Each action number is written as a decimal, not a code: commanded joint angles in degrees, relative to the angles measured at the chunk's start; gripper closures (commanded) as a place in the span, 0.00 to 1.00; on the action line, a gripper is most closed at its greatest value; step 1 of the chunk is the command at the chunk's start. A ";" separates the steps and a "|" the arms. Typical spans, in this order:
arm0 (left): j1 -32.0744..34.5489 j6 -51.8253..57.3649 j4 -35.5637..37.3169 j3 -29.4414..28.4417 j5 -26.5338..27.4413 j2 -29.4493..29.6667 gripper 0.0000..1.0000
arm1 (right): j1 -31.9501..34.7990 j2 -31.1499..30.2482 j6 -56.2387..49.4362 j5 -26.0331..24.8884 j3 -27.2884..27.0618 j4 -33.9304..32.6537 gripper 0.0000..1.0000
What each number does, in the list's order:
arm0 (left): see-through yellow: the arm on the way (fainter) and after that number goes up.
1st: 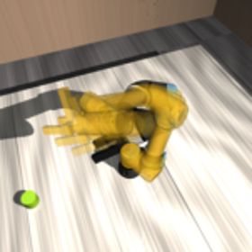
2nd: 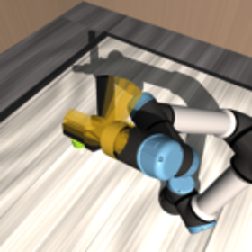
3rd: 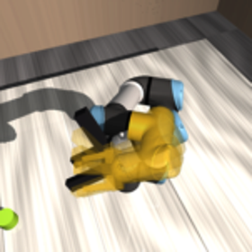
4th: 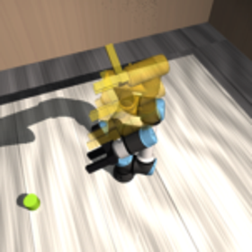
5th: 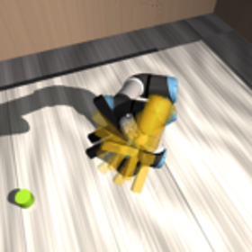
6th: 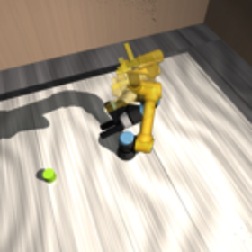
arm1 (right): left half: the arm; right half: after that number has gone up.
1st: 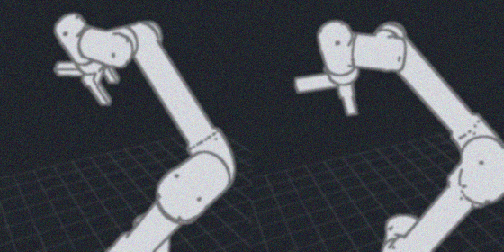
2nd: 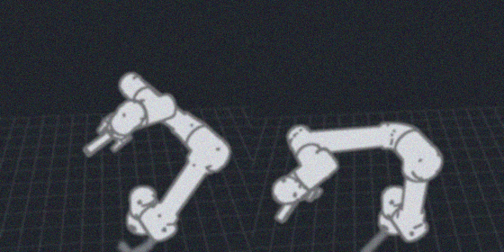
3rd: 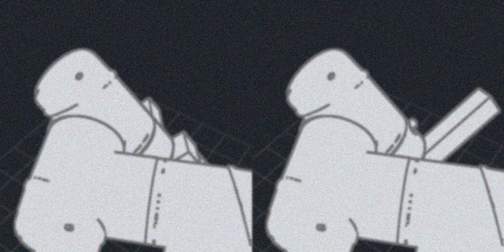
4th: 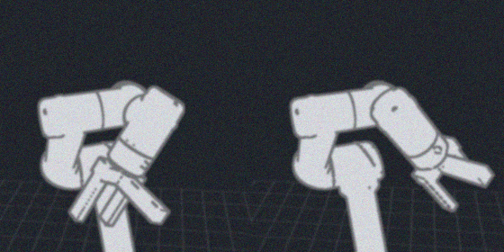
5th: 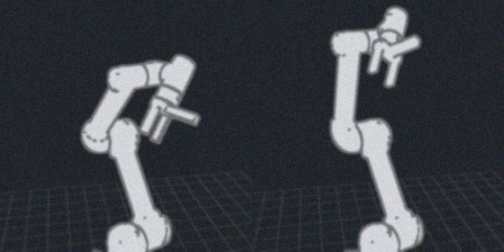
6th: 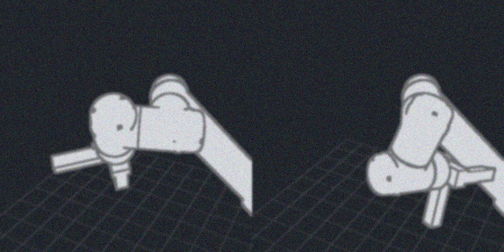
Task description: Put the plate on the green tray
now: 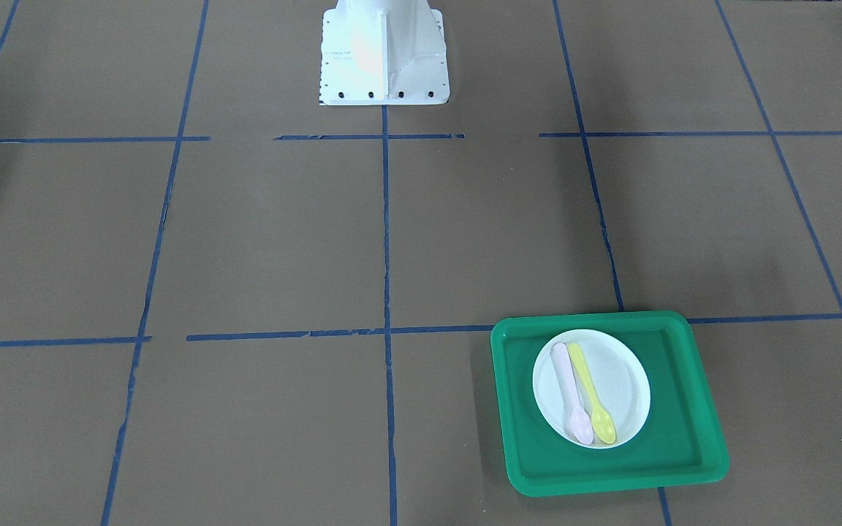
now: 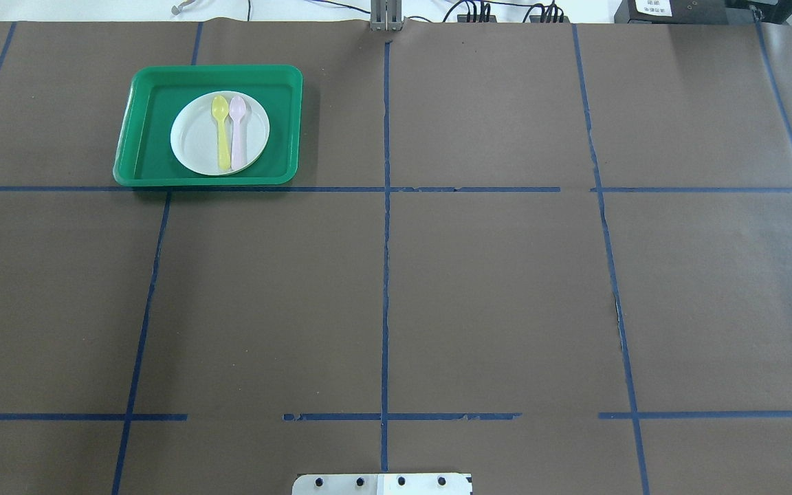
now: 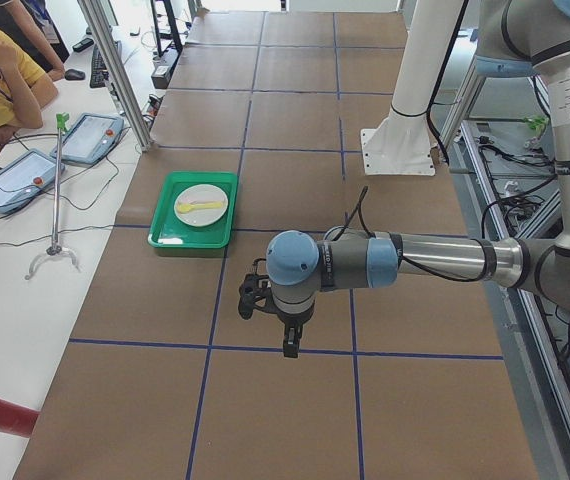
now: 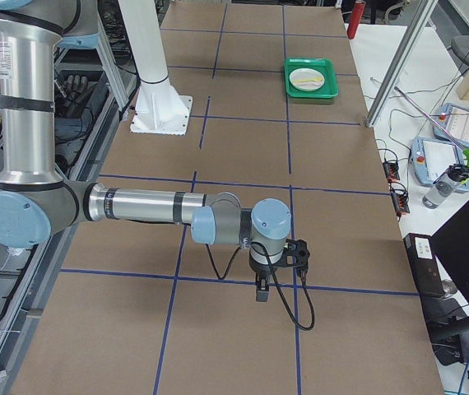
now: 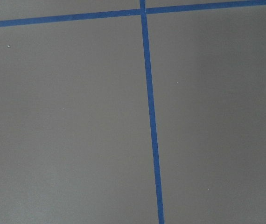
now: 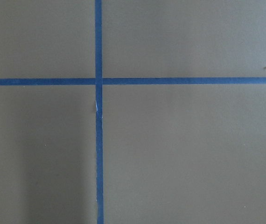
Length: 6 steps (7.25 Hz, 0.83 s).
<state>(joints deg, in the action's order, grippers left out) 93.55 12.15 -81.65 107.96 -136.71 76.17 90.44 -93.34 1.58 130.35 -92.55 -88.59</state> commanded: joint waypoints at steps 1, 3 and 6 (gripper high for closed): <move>0.57 0.15 -3.05 -0.73 0.13 0.29 0.00 | 0.00 0.00 0.00 0.08 0.00 0.00 0.00; 0.75 0.15 -4.21 -0.82 0.13 0.12 0.00 | 0.00 0.00 0.00 0.08 0.00 0.00 0.00; 0.75 0.15 -4.21 -0.82 0.13 0.03 0.00 | 0.00 0.00 0.00 0.08 0.00 0.00 0.00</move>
